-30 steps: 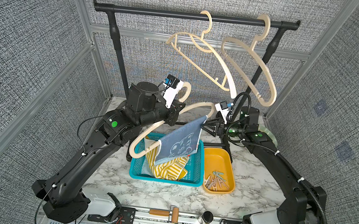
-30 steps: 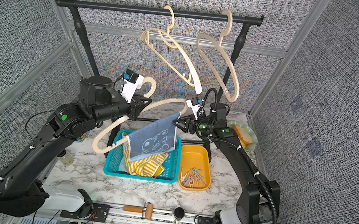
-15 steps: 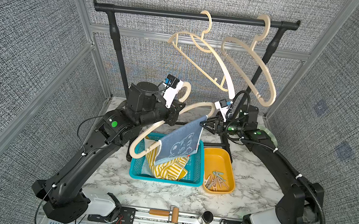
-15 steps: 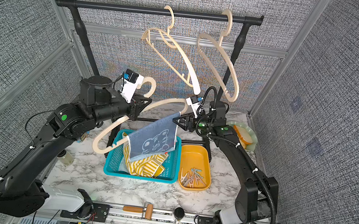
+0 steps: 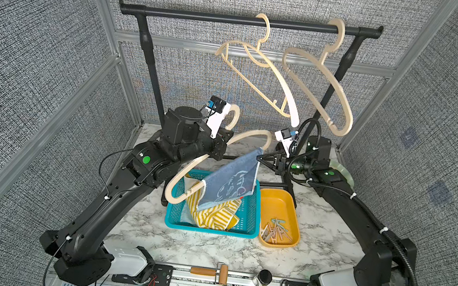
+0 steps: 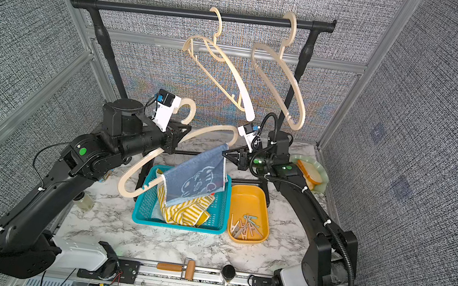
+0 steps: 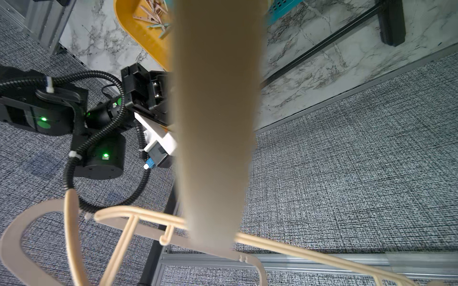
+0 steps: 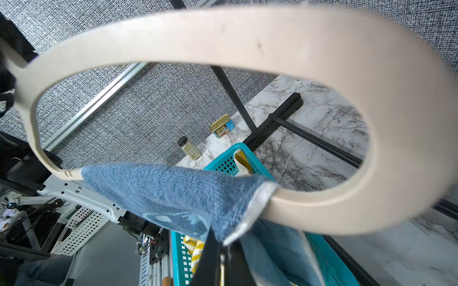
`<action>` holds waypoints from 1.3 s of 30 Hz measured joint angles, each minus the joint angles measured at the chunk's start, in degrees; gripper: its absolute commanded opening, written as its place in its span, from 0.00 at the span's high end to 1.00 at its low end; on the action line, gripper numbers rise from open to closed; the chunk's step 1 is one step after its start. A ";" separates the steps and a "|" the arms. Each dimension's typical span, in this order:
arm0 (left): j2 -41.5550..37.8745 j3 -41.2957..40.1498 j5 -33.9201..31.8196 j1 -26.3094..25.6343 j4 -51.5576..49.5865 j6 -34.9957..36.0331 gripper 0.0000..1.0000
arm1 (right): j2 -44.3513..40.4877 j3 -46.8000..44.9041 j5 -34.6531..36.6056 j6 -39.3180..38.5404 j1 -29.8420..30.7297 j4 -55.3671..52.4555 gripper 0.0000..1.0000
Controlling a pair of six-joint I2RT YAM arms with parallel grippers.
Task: Remove the clothespins securing towels to the hanger
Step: Remove the towel from the hanger.
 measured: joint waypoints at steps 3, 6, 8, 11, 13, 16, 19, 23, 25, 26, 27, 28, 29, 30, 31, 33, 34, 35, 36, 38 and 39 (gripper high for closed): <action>0.02 -0.35 -2.86 0.00 -0.09 -0.46 1.00 | -1.46 -0.55 -0.13 0.02 0.00 -0.02 1.00; 0.11 -0.87 -6.27 0.00 -0.13 -0.79 1.00 | -3.06 -0.79 -0.13 0.02 0.00 -0.15 1.00; 0.11 -1.62 -8.83 0.00 -0.33 -0.74 1.00 | -4.44 -0.79 -0.13 0.00 0.00 -0.50 1.00; -0.35 -2.78 -12.48 0.00 -0.94 -0.24 1.00 | -6.69 -0.79 -0.09 -0.04 -0.07 -1.66 1.00; -1.07 -3.30 -14.73 0.00 -1.20 0.20 1.00 | -8.35 -0.61 -0.02 -0.02 -0.17 -2.36 1.00; -2.47 -4.11 -17.40 0.00 -1.22 0.50 1.00 | -11.10 0.20 0.28 0.00 -0.76 -3.26 1.00; -4.33 -5.79 -19.78 0.00 -1.40 0.57 1.00 | -13.35 2.05 1.05 -0.02 -1.27 -4.57 1.00; -7.28 -8.46 -22.82 0.09 -2.54 0.70 1.00 | -15.85 5.46 2.05 -0.87 -2.29 -7.93 1.00; -8.76 -9.57 -24.22 0.20 -3.61 0.70 1.00 | -16.79 6.82 2.64 -1.49 -2.78 -9.31 1.00; -9.51 -10.14 -25.00 0.22 -4.07 0.68 1.00 | -17.09 7.32 2.75 -1.62 -3.08 -10.03 1.00; -10.16 -10.64 -25.44 0.24 -4.46 0.68 1.00 | -17.29 7.72 3.02 -1.75 -3.13 -10.51 1.00; -10.84 -11.15 -26.10 0.22 -4.81 0.66 1.00 | -17.40 8.33 3.48 -1.86 -3.30 -11.28 1.00; -11.54 -11.69 -26.67 0.22 -5.07 0.63 1.00 | -17.49 9.14 3.78 -2.16 -3.48 -12.46 1.00; -12.13 -12.13 -27.12 0.22 -5.46 0.59 1.00 | -17.57 9.88 4.04 -2.43 -3.56 -13.35 1.00; -12.76 -12.61 -27.80 0.24 -5.99 0.44 1.00 | -17.70 10.56 4.17 -2.71 -3.80 -13.84 1.00; -13.86 -13.35 -28.26 0.24 -6.75 0.24 1.00 | -17.59 11.78 4.09 -2.95 -3.82 -13.94 1.00; -14.23 -13.51 -28.44 0.24 -6.99 0.20 1.00 | -17.25 12.26 3.87 -2.91 -3.85 -13.92 1.00; -14.71 -13.77 -28.50 0.26 -7.26 0.04 1.00 | -16.52 12.76 3.45 -2.56 -3.80 -13.84 1.00; -15.06 -13.86 -28.61 0.28 -7.67 0.04 1.00 | -15.69 13.22 3.06 -2.10 -3.56 -13.79 1.00; -15.28 -13.86 -28.44 0.28 -7.87 0.07 1.00 | -14.16 13.64 2.84 -1.62 -2.51 -13.86 1.00; -15.28 -13.79 -28.04 0.28 -7.87 0.07 1.00 | -13.49 14.10 2.82 -1.53 -1.66 -14.32 1.00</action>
